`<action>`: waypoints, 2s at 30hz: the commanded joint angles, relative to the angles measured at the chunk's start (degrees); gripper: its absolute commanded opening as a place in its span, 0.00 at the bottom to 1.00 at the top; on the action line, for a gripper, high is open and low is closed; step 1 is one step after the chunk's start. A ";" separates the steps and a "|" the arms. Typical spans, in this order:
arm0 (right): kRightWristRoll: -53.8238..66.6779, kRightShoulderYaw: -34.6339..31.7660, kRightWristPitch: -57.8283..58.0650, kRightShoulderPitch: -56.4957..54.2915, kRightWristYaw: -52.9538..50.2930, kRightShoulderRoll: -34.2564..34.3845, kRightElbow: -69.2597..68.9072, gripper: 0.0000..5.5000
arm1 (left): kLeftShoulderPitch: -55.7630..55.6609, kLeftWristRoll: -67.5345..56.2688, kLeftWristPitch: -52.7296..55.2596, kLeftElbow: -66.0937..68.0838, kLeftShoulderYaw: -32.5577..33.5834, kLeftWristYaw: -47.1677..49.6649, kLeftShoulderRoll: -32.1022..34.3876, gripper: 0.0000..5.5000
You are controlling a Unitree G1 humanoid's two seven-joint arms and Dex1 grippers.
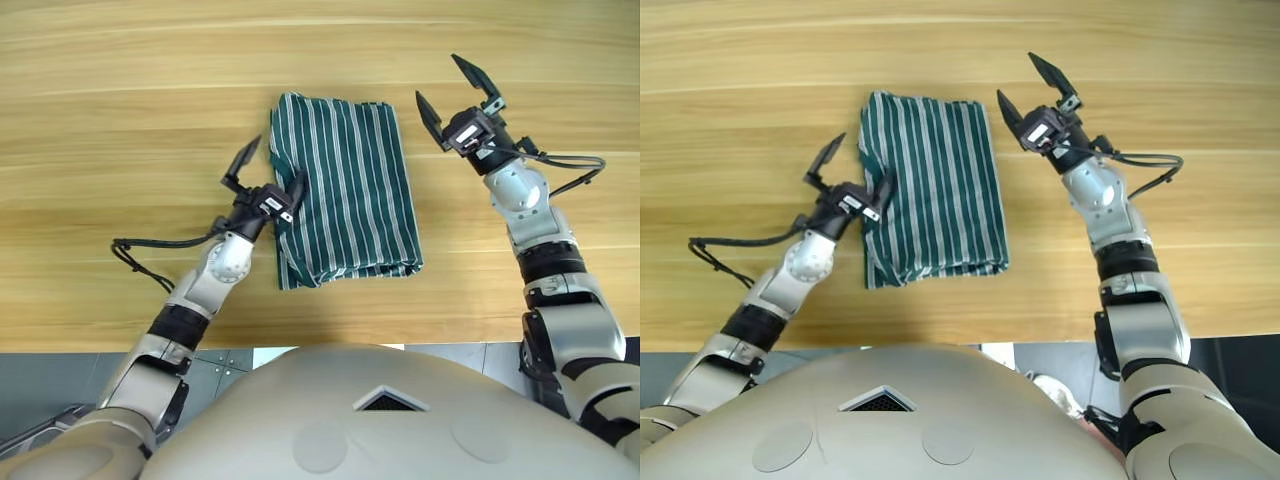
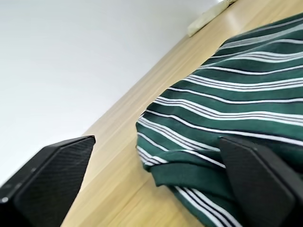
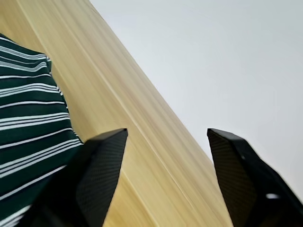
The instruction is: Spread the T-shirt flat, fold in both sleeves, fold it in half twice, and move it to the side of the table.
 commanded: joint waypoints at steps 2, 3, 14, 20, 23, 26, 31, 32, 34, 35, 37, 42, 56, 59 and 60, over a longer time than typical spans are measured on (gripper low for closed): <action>0.49 -0.16 -0.15 0.17 0.40 -0.07 -0.93 0.57 | 2.96 -4.04 -4.40 -7.86 11.27 2.47 1.56 0.87; 0.56 -0.23 -0.16 0.20 0.39 -0.04 -0.92 0.57 | 3.27 -5.39 -6.13 -8.53 12.44 1.98 1.35 0.87; -1.18 -1.64 -0.34 4.84 -1.62 -2.34 -1.86 0.57 | -4.03 -28.29 -18.83 6.54 15.57 -18.18 -8.03 0.67; -3.50 -0.07 -5.76 14.15 6.21 -14.45 -11.42 0.57 | 1.38 -18.73 -23.46 8.02 20.82 -24.25 5.70 0.67; -7.44 1.60 -3.52 22.73 12.34 -21.27 -19.23 0.57 | 10.03 -7.98 -21.55 4.94 23.64 -28.68 20.02 0.67; -9.35 3.22 0.54 28.28 18.02 -23.76 -29.07 0.57 | 17.02 -3.14 -20.23 -3.84 21.29 -37.49 29.08 0.67; -9.29 6.59 3.43 32.06 24.41 -25.60 -35.37 0.57 | 16.58 -4.24 -17.04 -17.91 13.73 -50.04 32.82 0.67; -9.37 6.88 3.69 31.89 24.73 -25.60 -35.43 0.57 | 16.23 -4.39 -16.28 -18.69 12.77 -51.57 32.94 0.67; -9.04 7.46 3.82 31.15 25.01 -25.14 -36.03 0.57 | 15.61 -4.02 -15.25 -18.99 11.22 -53.44 32.70 0.67; -8.89 7.59 3.87 30.68 25.00 -25.03 -36.21 0.57 | 14.93 -3.82 -15.10 -18.22 10.23 -54.27 32.51 0.67; -8.77 7.61 3.86 30.04 24.86 -25.12 -35.96 0.57 | 13.56 -3.16 -14.73 -17.02 8.61 -55.37 32.13 0.67; -9.12 7.22 3.91 29.52 24.46 -25.81 -35.48 0.57 | 9.97 -3.68 -15.80 -15.57 3.62 -57.38 29.88 0.67; -9.73 7.97 3.59 26.64 23.30 -24.42 -33.00 0.57 | 4.21 -6.13 -19.31 -9.87 -6.29 -60.15 26.33 0.67; -9.71 7.96 3.41 26.57 23.10 -24.47 -32.72 0.57 | 3.29 -5.71 -19.98 -7.95 -6.64 -59.48 25.64 0.60; -9.59 7.76 3.44 26.76 23.02 -24.69 -32.85 0.57 | 2.96 -5.40 -20.26 -7.08 -6.92 -59.39 25.35 0.56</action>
